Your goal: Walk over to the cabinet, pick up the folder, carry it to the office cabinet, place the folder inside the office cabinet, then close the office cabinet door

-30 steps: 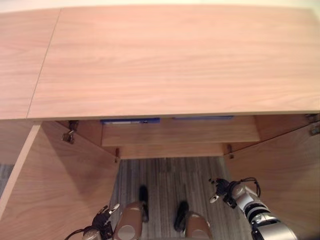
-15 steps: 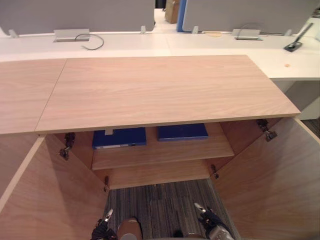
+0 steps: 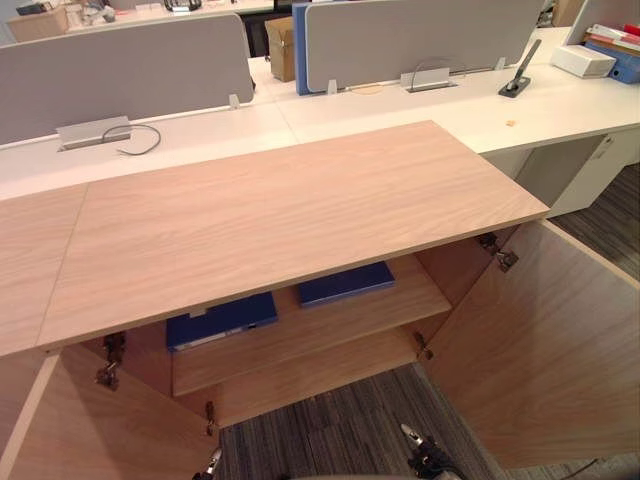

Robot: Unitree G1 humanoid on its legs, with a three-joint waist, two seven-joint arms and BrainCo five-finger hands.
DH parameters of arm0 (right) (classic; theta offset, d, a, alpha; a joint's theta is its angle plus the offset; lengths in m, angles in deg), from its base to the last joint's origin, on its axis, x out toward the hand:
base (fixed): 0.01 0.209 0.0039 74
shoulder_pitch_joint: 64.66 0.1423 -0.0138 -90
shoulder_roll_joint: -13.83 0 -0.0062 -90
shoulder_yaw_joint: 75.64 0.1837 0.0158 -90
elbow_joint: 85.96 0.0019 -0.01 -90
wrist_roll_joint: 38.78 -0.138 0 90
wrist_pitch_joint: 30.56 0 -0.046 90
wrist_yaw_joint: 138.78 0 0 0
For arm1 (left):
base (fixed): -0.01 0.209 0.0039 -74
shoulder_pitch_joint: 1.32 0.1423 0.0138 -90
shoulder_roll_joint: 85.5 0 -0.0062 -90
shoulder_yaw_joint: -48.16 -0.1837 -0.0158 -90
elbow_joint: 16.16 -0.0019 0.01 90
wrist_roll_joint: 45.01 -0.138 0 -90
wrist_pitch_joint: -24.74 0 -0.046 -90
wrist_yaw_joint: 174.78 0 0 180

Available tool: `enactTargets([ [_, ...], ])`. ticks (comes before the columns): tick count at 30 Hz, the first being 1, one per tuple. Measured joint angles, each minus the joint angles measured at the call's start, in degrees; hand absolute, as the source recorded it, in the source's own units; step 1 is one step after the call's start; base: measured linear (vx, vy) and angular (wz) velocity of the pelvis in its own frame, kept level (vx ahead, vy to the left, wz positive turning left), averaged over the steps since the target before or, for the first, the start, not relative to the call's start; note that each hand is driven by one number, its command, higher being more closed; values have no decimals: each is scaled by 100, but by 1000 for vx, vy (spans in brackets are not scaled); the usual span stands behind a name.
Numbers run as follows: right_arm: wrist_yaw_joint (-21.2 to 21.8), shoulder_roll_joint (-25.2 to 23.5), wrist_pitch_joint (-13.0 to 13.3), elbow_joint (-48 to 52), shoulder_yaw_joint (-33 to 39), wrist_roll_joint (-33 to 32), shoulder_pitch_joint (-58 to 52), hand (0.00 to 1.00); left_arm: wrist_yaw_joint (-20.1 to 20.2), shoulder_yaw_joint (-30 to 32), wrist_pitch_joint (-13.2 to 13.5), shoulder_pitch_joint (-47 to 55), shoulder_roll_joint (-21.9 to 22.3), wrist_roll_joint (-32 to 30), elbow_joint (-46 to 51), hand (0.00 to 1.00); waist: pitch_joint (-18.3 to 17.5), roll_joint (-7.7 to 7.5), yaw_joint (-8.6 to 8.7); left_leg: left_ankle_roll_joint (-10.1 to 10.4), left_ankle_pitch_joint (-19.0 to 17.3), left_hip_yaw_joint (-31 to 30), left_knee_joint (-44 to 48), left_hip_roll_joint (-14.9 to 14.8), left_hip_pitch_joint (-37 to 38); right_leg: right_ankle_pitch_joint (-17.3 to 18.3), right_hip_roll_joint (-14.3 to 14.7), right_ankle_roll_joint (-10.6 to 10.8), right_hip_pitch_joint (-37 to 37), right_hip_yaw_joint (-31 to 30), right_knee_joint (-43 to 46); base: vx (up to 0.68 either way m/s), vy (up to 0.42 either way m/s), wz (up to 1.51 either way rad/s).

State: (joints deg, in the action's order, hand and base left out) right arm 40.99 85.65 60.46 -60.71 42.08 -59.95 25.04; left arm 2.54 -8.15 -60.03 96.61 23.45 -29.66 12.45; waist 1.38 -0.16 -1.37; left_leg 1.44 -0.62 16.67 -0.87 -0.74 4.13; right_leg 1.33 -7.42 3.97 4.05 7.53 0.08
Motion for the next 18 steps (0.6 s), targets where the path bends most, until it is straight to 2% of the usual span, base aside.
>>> enactTargets([
  [6,-1,13,7,14,-151,12,-15,0,3,-181,9,-6,-35,-35,-4,0,24,-21,-28,43,-211,418,14,-99,229,-18,99,-41,-5,-159,34,65,-32,-38],
  [8,5,30,-3,111,-303,28,-12,0,9,-193,9,-43,-28,-46,-16,0,57,48,-71,28,-327,714,178,-252,225,-18,136,-44,-291,50,447,-29,-33,-80],
  [9,4,22,-23,176,-302,50,-12,0,42,-194,8,-66,-34,-45,-14,0,96,52,-101,-7,-412,916,313,-335,209,-19,143,-81,-507,407,749,-66,-59,-85],
  [10,4,36,-43,251,-238,48,-6,0,56,-192,-6,-78,-33,-70,-13,0,165,113,-95,-46,-449,1128,371,-410,222,166,33,-321,-643,1071,1163,-66,-61,-73],
  [11,2,35,-48,287,-208,38,-10,0,59,-192,-12,-79,-36,-82,-10,0,173,109,-89,-45,-449,1169,369,-398,240,279,-57,-384,-697,1321,1356,-79,-37,-49],
  [12,6,43,-70,340,-107,-13,-46,0,67,-195,-45,-78,-37,-104,-11,0,186,114,-87,-44,-449,1301,309,-373,336,593,-486,-542,-757,2290,2178,-50,28,-34],
  [13,14,36,-81,312,81,-35,-57,0,81,-198,-59,-77,-39,-117,-11,0,179,107,-86,-33,-450,1411,270,-378,441,783,-871,-628,-672,2963,2708,-37,45,-37],
  [15,22,31,-82,204,372,-229,-44,0,125,-204,-100,-77,-67,-161,-18,0,163,90,-110,59,-392,1565,178,-370,537,835,-1269,-527,-469,3640,2842,4,1,-51],
  [16,17,31,-85,102,567,-302,-16,0,165,-207,-129,-82,-117,-176,-32,0,166,30,-147,129,-345,1700,146,-310,587,701,-1382,-473,-437,3790,2573,21,-54,-73],
  [17,19,35,-83,36,649,-420,10,0,198,-211,-133,-99,-165,-202,-75,0,187,3,-160,153,-326,1750,129,-272,593,733,-1376,-238,-461,3712,2446,28,-132,-77],
  [18,5,123,-83,-101,791,-616,62,0,224,-233,-176,-168,-220,-242,-264,0,231,33,-127,157,-298,1734,129,-277,586,773,-1205,-173,-397,3702,2238,16,-168,-56],
])
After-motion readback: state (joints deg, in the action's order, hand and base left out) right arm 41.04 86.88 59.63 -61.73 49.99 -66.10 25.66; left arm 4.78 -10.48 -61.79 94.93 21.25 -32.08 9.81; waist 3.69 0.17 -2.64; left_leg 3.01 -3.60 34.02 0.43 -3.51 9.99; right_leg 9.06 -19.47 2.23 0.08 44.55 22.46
